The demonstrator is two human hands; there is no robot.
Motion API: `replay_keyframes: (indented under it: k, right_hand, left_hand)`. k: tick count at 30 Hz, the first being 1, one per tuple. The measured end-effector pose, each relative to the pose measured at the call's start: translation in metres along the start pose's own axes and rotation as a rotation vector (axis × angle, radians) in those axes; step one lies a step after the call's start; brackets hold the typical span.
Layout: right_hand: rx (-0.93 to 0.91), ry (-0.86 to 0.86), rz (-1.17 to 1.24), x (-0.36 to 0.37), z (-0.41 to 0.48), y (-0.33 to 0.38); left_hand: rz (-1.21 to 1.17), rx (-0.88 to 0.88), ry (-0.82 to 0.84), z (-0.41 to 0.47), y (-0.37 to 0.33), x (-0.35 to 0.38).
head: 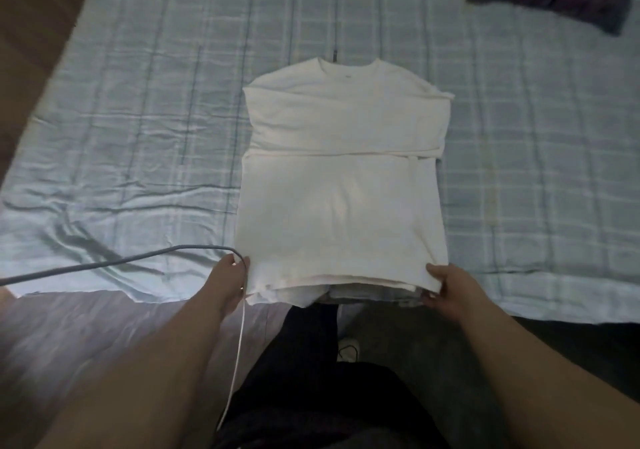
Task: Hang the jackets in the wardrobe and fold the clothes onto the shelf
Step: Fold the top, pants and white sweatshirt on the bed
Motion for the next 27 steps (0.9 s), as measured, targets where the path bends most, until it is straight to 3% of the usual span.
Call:
replay_keyframes:
  k: [14, 23, 27]
  right_hand:
    - [0.032, 0.09, 0.099, -0.039, -0.081, 0.014]
    - [0.039, -0.012, 0.13, -0.091, -0.115, 0.002]
    - [0.031, 0.018, 0.108, -0.087, -0.126, 0.01]
  left_hand:
    - [0.075, 0.137, 0.032, -0.071, -0.024, -0.032]
    - [-0.046, -0.015, 0.065, -0.118, 0.001, -0.054]
    - [-0.119, -0.017, 0.109, -0.122, -0.011, -0.049]
Point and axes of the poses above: each hand's wrist, its own z-axis towards the middle knuckle, its own x-axis out of the palm, y = z × x, the point moved 9 cm from there along z, towards the middle knuckle, and after that the axes turned 8 degrees about -y, right-handed, at the moved point
